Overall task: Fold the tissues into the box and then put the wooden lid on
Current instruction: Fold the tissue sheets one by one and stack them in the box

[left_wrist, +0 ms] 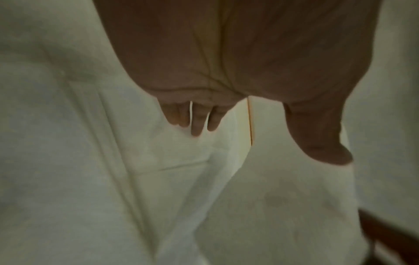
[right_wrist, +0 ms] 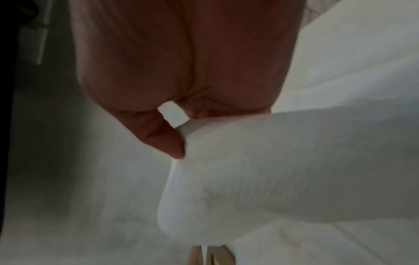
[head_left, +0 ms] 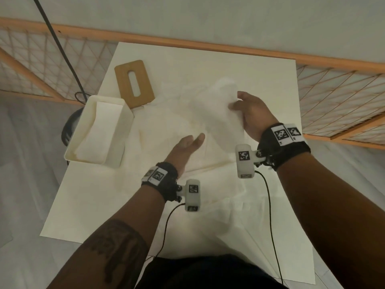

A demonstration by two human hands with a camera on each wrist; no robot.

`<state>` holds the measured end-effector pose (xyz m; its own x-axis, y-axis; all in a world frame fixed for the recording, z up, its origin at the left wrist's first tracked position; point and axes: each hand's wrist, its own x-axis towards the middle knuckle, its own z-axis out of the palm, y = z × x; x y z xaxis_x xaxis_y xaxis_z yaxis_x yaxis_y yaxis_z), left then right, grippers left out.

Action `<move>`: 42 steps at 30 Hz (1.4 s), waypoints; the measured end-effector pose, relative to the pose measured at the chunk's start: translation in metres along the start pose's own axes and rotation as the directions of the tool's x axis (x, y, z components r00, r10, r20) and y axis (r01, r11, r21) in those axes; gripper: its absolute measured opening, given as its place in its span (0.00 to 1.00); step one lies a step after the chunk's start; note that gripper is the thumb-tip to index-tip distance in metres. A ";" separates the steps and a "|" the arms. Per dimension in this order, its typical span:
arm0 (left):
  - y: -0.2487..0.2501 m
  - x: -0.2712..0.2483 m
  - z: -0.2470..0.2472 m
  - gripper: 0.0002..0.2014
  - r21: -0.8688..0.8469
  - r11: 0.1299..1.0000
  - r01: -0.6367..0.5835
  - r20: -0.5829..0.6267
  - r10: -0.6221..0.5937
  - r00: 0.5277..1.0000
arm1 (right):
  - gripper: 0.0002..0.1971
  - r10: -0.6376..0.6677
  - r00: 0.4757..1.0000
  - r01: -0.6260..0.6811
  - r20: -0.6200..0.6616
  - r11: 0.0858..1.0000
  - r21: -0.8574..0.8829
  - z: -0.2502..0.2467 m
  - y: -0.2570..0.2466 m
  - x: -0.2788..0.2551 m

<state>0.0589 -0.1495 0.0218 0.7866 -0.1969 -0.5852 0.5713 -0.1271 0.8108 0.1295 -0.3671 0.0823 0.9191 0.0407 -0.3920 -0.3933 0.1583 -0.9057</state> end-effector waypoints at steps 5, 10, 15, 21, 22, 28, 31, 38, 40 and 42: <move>0.016 0.003 0.003 0.37 -0.344 0.939 -0.005 0.101 0.043 0.994 | 0.25 0.134 0.988 -0.151 0.077 0.945 0.289 -0.004 0.020 -0.012; 0.015 -0.001 -0.002 0.10 -0.469 0.881 -0.055 0.009 0.068 0.998 | 0.22 0.224 0.974 -0.226 0.039 0.934 0.278 -0.012 0.039 -0.020; 0.008 -0.005 -0.030 0.10 -0.371 0.924 -0.096 -0.053 0.082 0.995 | 0.25 0.312 0.950 -0.312 0.014 0.950 -0.014 -0.031 0.050 -0.029; 0.004 -0.009 -0.061 0.09 -0.240 0.961 -0.137 -0.137 0.106 0.985 | 0.28 0.338 0.934 -0.321 0.118 0.937 -0.137 -0.039 0.054 -0.033; 0.004 -0.010 -0.064 0.09 -0.228 0.963 -0.145 -0.129 0.117 0.985 | 0.20 0.337 0.932 -0.316 0.131 0.936 -0.155 -0.038 0.054 -0.034; -0.001 -0.013 -0.073 0.10 -0.053 0.989 -0.139 -0.077 0.135 0.988 | 0.07 0.309 0.940 -0.262 0.143 0.926 -0.272 -0.037 0.053 -0.035; 0.000 -0.017 -0.073 0.13 0.031 0.991 -0.133 -0.004 0.133 0.991 | 0.12 0.310 0.943 -0.259 0.120 0.911 -0.321 -0.041 0.056 -0.032; 0.008 -0.029 -0.072 0.18 -0.060 0.998 0.017 0.223 -0.004 0.975 | 0.19 0.388 0.919 -0.380 0.071 0.919 -0.104 -0.050 0.046 -0.037; 0.007 -0.029 -0.072 0.25 -0.118 0.991 0.065 0.255 -0.033 0.966 | 0.19 0.400 0.913 -0.388 0.085 0.913 -0.129 -0.051 0.047 -0.038; 0.004 -0.027 -0.066 0.28 -0.114 0.992 0.063 0.218 -0.037 0.975 | 0.17 0.388 0.919 -0.363 0.075 0.904 -0.224 -0.051 0.049 -0.040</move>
<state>0.0553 -0.0802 0.0402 0.6952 -0.3989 -0.5980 0.6426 -0.0278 0.7657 0.0725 -0.4111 0.0457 0.6937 0.1731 -0.6991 -0.6952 -0.0926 -0.7128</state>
